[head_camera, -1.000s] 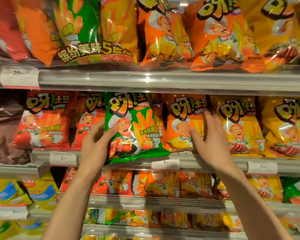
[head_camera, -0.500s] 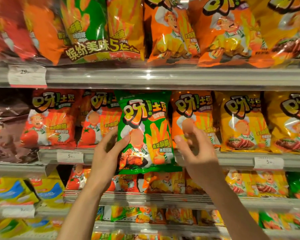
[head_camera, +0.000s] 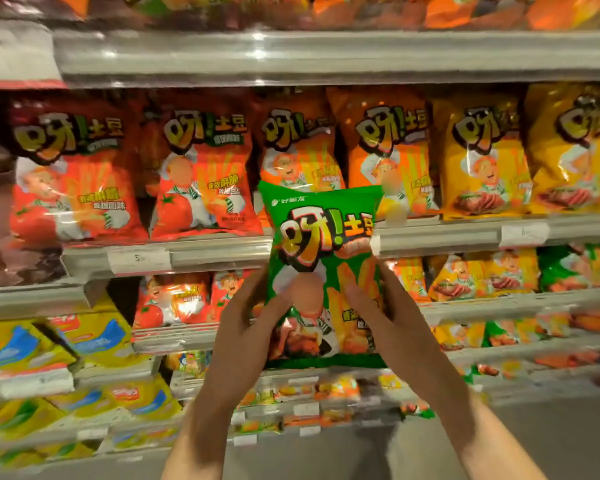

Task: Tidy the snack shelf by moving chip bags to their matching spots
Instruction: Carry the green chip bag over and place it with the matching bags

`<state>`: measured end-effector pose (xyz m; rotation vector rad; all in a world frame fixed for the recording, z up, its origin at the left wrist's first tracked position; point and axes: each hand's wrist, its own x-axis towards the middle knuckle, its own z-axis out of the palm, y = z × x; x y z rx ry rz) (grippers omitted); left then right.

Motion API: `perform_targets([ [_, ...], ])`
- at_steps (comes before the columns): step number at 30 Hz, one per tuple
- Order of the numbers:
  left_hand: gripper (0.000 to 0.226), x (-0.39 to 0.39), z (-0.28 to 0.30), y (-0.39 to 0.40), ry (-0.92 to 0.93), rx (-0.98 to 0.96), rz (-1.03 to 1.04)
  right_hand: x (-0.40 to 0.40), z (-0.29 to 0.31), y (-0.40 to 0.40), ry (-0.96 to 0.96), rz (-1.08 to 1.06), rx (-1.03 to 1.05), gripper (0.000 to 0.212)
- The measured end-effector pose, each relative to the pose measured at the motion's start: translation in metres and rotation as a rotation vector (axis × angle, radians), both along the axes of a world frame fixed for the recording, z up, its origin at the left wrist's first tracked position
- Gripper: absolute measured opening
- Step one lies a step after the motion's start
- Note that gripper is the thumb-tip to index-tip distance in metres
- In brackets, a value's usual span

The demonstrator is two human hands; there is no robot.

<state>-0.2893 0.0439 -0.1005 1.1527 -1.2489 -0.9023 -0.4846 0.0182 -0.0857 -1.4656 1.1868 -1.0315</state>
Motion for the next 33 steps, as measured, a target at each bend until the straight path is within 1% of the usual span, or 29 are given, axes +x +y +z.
perform_targets([
  [2, 0.04, -0.01, -0.009, 0.004, 0.025, 0.043, -0.01, -0.01, -0.007, 0.009, 0.02, -0.061, -0.002, 0.045],
  [5, 0.045, -0.031, -0.018, 0.007, 0.038, 0.082, -0.038, -0.032, -0.016, 0.02, 0.013, -0.125, 0.002, 0.055],
  [8, 0.055, -0.062, -0.02, 0.007, 0.03, 0.098, -0.095, -0.064, -0.019, 0.029, -0.02, -0.178, 0.027, 0.053],
  [10, 0.053, -0.087, -0.018, 0.006, 0.026, 0.108, -0.135, -0.088, -0.019, 0.035, -0.022, -0.213, 0.039, 0.049],
  [11, 0.05, -0.102, -0.016, 0.005, 0.023, 0.109, -0.161, -0.103, -0.021, 0.037, -0.022, -0.23, 0.036, 0.052],
  [12, 0.048, -0.118, -0.014, 0.004, 0.022, 0.11, -0.182, -0.119, -0.023, 0.039, -0.018, -0.249, 0.027, 0.06],
  [14, 0.048, -0.155, -0.01, 0.003, 0.018, 0.103, -0.22, -0.156, -0.028, 0.043, -0.011, -0.279, 0.036, 0.079],
  [15, 0.048, -0.175, -0.009, 0.003, 0.016, 0.102, -0.236, -0.177, -0.031, 0.045, -0.012, -0.294, 0.048, 0.083],
  [16, 0.046, -0.197, -0.008, 0.002, 0.017, 0.102, -0.247, -0.199, -0.032, 0.047, -0.025, -0.312, 0.063, 0.082],
  [18, 0.039, -0.245, -0.01, 0.0, 0.024, 0.101, -0.261, -0.246, -0.033, 0.052, -0.052, -0.347, 0.074, 0.07],
  [19, 0.039, -0.273, -0.01, -0.002, 0.024, 0.101, -0.268, -0.272, -0.032, 0.055, -0.06, -0.364, 0.072, 0.072],
  [22, 0.039, -0.358, -0.011, -0.009, 0.02, 0.115, -0.313, -0.352, -0.034, 0.061, -0.072, -0.448, 0.065, 0.096],
  [23, 0.039, -0.385, -0.011, -0.012, 0.012, 0.11, -0.339, -0.377, -0.036, 0.063, -0.083, -0.481, 0.056, 0.101],
  [25, 0.046, -0.435, -0.007, -0.016, -0.016, 0.114, -0.409, -0.425, -0.035, 0.068, -0.119, -0.541, 0.049, 0.092],
  [27, 0.052, -0.479, -0.001, -0.02, -0.051, 0.123, -0.479, -0.466, -0.031, 0.072, -0.143, -0.576, 0.05, 0.068],
  [28, 0.051, -0.5, 0.001, -0.023, -0.056, 0.127, -0.499, -0.485, -0.029, 0.074, -0.167, -0.599, 0.062, 0.059],
  [29, 0.049, -0.519, 0.003, -0.026, -0.045, 0.131, -0.518, -0.504, -0.03, 0.074, -0.185, -0.619, 0.064, 0.058],
  [31, 0.044, -0.556, 0.006, -0.034, -0.038, 0.131, -0.562, -0.535, -0.031, 0.072, -0.191, -0.668, 0.078, 0.073],
  [33, 0.038, -0.588, 0.007, -0.046, -0.068, 0.121, -0.604, -0.562, -0.032, 0.068, -0.186, -0.719, 0.079, 0.079],
])
